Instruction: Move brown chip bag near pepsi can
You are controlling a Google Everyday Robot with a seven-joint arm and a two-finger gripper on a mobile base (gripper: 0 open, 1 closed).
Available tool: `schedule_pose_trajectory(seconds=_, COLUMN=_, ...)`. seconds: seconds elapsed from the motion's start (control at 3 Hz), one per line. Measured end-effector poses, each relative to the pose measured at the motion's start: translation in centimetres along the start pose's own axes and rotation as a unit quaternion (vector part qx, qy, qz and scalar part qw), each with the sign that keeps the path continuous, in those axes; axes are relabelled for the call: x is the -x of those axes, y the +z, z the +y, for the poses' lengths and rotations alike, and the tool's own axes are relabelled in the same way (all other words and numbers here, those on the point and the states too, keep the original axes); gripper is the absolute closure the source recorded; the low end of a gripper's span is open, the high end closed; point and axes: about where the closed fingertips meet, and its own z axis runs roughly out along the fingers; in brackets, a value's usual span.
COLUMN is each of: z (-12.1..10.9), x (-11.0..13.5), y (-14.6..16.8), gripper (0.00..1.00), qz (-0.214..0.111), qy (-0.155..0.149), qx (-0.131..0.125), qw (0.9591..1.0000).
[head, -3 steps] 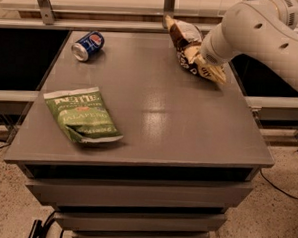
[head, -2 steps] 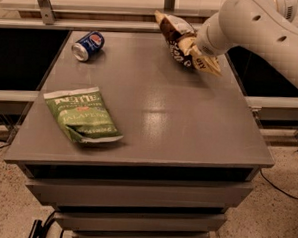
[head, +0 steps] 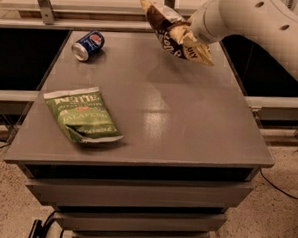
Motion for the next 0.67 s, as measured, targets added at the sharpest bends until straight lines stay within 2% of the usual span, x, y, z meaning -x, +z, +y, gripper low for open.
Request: schedule_pose_trajectory(seconds=0.67, z=0.2, x=4.8, y=1.0, gripper=1.00, qz=-0.052, qy=-0.013, qx=0.000, qw=0.9985)
